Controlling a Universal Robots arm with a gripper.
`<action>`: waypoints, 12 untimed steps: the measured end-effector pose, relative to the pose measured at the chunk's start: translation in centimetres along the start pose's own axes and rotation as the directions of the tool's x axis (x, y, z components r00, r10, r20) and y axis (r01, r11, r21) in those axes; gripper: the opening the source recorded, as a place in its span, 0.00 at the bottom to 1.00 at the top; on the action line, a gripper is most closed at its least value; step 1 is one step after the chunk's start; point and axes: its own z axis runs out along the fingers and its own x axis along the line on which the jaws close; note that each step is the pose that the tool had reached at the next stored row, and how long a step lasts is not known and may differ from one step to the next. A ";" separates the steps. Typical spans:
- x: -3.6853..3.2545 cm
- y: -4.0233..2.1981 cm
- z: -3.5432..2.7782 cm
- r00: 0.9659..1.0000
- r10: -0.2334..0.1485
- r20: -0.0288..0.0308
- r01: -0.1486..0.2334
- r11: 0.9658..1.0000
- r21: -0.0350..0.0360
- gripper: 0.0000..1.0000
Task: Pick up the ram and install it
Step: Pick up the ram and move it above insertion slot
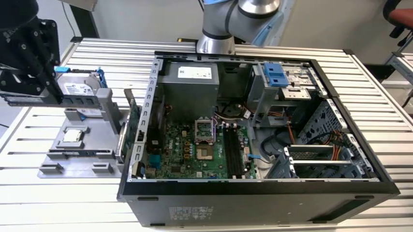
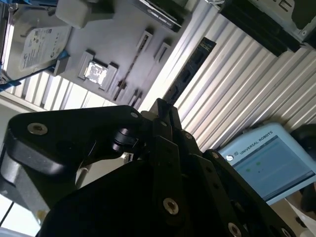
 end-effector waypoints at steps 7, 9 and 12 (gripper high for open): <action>-0.05 -1.64 -0.04 1.000 0.000 0.000 0.000 1.000 -0.005 0.00; -0.06 -2.10 -0.05 1.000 0.000 0.000 0.000 1.000 -0.006 0.00; -0.08 -2.82 -0.07 1.000 0.000 0.000 0.000 1.000 -0.007 0.00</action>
